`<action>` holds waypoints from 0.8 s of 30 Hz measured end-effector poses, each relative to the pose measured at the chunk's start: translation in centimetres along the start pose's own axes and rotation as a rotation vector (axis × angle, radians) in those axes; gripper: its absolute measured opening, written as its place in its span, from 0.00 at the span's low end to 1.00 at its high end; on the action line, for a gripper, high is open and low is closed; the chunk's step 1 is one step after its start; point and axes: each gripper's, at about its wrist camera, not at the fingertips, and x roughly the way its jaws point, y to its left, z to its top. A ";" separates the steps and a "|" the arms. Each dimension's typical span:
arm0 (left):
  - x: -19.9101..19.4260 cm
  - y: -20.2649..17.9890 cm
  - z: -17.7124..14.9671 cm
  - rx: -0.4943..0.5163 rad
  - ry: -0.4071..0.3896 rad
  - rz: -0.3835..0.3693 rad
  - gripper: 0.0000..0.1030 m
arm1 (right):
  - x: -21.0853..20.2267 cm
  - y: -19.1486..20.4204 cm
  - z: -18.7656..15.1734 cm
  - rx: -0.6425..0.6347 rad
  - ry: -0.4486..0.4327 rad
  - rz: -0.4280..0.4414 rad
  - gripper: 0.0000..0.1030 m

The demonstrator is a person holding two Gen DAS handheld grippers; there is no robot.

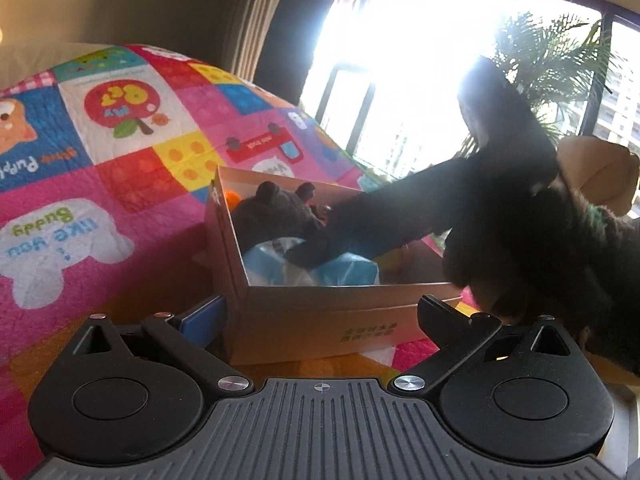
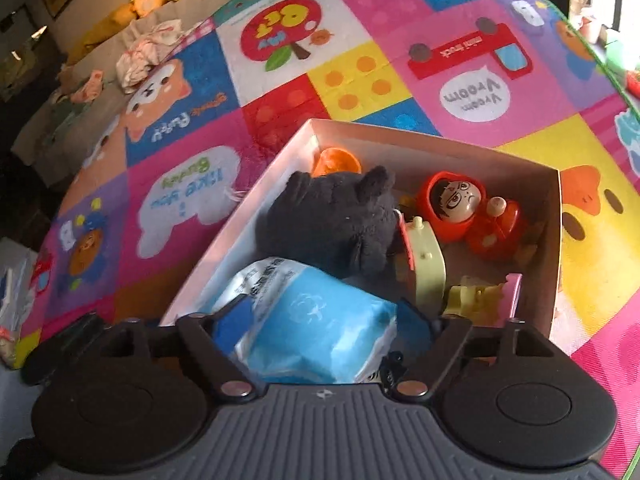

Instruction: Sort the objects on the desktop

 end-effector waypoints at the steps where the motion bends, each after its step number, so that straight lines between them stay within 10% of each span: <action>1: -0.2 -0.1 -0.1 0.003 0.002 0.003 1.00 | 0.2 0.3 -0.4 -0.019 -0.006 -0.023 0.86; 12: -3.4 -0.4 -1.1 0.036 0.047 0.176 1.00 | -3.4 1.8 -2.4 -0.048 -0.107 -0.103 0.86; 17: -5.7 1.1 -1.8 -0.023 0.073 0.319 1.00 | -9.5 3.4 -9.2 -0.030 -0.365 -0.134 1.00; 24: -8.0 2.0 -2.8 -0.053 0.052 0.488 1.00 | -8.7 4.8 -16.7 0.056 -0.365 -0.233 1.00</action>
